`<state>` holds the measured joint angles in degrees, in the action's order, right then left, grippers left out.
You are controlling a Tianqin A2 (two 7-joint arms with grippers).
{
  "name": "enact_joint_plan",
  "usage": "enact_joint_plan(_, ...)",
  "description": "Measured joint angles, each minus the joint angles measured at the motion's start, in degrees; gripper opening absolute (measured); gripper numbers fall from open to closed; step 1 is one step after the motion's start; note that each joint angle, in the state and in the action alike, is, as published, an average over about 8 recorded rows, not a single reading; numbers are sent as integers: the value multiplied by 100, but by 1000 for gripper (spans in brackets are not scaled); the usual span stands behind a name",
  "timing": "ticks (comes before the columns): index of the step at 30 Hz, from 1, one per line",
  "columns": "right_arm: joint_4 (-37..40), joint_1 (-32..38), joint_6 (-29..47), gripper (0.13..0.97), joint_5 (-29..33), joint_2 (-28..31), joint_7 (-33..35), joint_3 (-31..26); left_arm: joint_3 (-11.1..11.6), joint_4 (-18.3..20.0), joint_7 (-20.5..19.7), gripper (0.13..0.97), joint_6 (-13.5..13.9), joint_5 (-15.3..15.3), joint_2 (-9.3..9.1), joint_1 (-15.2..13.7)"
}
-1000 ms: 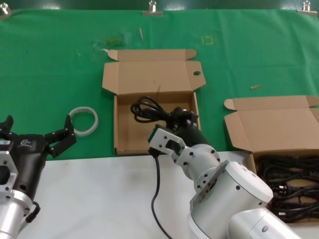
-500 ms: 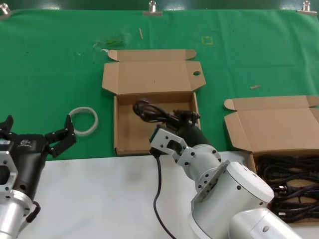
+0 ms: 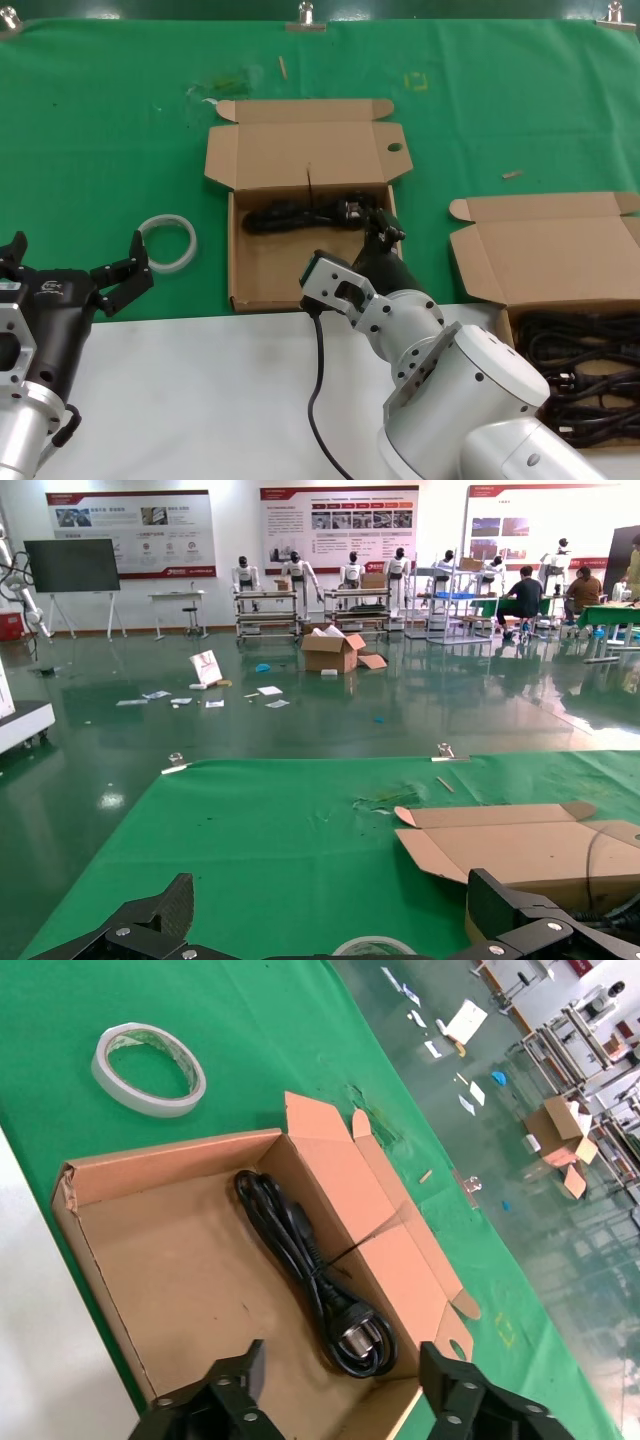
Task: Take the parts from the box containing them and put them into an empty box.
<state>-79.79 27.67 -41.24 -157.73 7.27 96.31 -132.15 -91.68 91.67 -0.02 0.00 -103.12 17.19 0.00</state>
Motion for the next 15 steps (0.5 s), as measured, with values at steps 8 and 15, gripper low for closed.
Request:
enact_joint_plan(8, -3, -6, 10, 621, 13, 0, -20, 9, 0, 0, 0, 965, 0, 0, 0, 0)
enact_joint_plan(15, -54, -127, 189, 755, 251, 1, -441, 186, 0, 0, 0, 965, 0, 0, 0, 0)
